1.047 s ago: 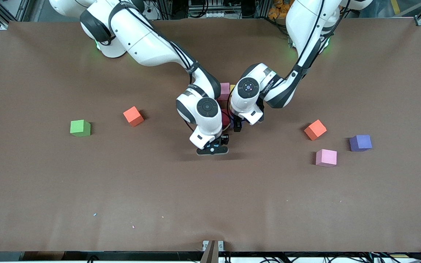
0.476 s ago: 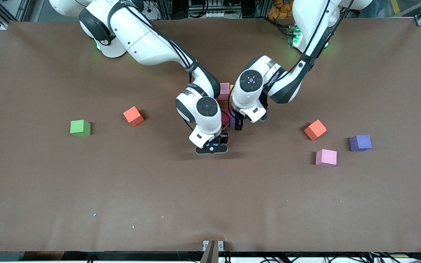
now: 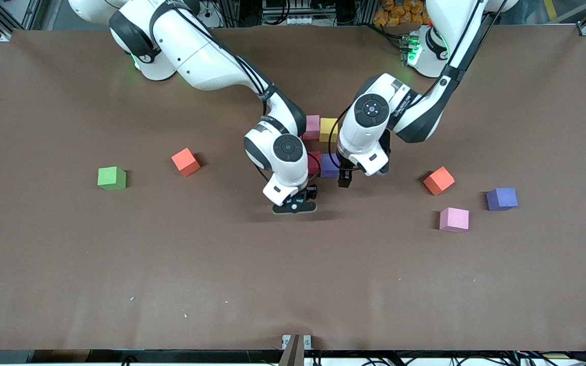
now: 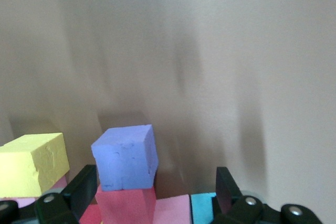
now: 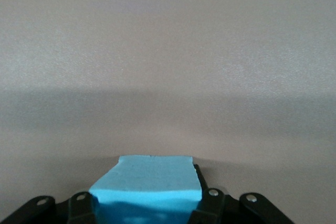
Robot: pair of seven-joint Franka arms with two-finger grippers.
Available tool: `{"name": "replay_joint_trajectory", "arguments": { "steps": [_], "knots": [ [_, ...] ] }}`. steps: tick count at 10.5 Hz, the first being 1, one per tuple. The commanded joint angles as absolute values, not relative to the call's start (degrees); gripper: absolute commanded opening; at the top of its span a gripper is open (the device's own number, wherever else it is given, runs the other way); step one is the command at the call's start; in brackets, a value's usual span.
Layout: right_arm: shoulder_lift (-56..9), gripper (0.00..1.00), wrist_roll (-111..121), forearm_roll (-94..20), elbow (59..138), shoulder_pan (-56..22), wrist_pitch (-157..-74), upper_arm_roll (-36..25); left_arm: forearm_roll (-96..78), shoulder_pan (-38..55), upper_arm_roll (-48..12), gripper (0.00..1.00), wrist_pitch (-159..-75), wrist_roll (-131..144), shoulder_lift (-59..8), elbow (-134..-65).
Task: Arrange 11 blocks into digit 3
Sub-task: 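Release the blue cube and move the left gripper toward the orange cube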
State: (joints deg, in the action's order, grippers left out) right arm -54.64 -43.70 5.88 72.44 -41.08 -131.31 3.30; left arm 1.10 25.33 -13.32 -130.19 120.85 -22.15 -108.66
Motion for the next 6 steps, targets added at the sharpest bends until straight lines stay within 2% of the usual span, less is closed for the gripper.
{"name": "replay_joint_trajectory", "arguments": {
  "steps": [1,2,3,4,5,6],
  "knots": [
    [-54.9,0.0,-44.9,6.2,76.8,-41.0,-130.3,4.0,2.1,24.7,-13.2,1.0,-125.0,118.1,-22.1,-104.2],
    [-54.9,0.01,-44.9,6.2,76.8,-40.9,-130.3,4.0,2.2,23.8,-13.1,1.0,-124.9,116.3,-22.1,-103.8],
    [-54.9,0.08,-44.9,6.2,76.7,-40.9,-130.3,4.0,2.2,22.3,-13.0,1.0,-124.8,113.2,-22.0,-103.7],
    [-54.9,0.26,-44.9,6.0,76.6,-40.9,-130.5,4.0,2.2,20.6,-13.1,1.0,-124.6,110.2,-21.5,-103.5],
    [-54.9,0.4,-44.9,5.8,76.3,-40.9,-130.8,4.0,2.3,19.3,-13.0,1.0,-124.4,107.1,-21.3,-103.5],
    [-54.9,0.44,-44.9,5.8,76.2,-40.9,-131.0,4.0,2.2,17.6,-13.1,1.0,-123.6,101.7,-21.4,-102.8]
  ]
}}
